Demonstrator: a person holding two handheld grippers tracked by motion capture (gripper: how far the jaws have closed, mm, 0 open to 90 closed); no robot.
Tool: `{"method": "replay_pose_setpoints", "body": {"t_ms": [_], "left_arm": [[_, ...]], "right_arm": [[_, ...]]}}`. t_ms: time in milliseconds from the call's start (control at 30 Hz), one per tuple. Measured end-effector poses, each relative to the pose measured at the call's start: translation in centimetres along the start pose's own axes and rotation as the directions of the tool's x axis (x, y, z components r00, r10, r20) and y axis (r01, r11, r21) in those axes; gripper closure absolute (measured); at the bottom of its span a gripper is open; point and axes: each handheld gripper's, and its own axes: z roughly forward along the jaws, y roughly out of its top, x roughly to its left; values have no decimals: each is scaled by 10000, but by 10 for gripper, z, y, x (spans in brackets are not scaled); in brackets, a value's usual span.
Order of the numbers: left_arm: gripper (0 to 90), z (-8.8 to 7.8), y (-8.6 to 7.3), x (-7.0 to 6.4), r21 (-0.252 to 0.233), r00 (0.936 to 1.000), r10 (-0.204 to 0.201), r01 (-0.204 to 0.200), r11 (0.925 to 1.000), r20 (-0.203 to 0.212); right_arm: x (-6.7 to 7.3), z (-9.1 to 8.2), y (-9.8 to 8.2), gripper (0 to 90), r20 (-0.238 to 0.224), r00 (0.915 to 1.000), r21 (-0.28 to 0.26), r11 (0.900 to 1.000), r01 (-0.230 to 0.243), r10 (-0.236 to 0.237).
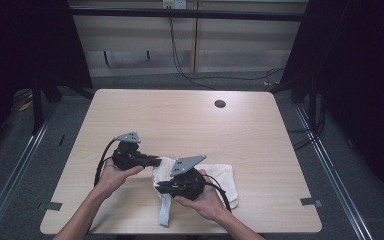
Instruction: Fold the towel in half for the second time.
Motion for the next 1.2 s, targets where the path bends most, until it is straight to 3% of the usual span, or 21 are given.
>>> {"method": "replay_pose_setpoints", "body": {"t_ms": [233, 467, 600, 733, 867, 967, 1200], "left_arm": [[839, -14, 0, 0, -92, 9998, 69, -70, 9999, -200], [839, -28, -1, 6, -23, 9993, -149, 148, 9999, -348], [837, -38, 11, 7, 233, 9984, -110, 123, 9997, -558], [837, -46, 18, 5, -117, 9980, 4, -11, 9999, -628], [837, -38, 16, 2, -149, 9981, 3, -13, 9999, -622], [837, -28, 19, 1, -64, 9988, 48, -52, 10000, -488], [837, -3, 32, -9, 111, 9990, 298, -294, 9995, -332]], "right_arm": [[3, 5, 13, 840, -166, 9998, -87, 9999, 62, -64], [4, 14, 23, 840, -470, 9989, -326, 9994, -70, 54], [4, 18, 34, 841, -501, 9987, -466, 9989, 12, -36], [4, 15, 48, 841, -576, 9983, -970, 9953, -48, -8], [10, 16, 47, 843, -271, 9996, -940, 9955, 77, -103], [8, 14, 39, 843, -203, 9998, -1003, 9949, -108, 88], [2, -6, 23, 842, 163, 9991, -1210, 9919, -376, 398]]}}
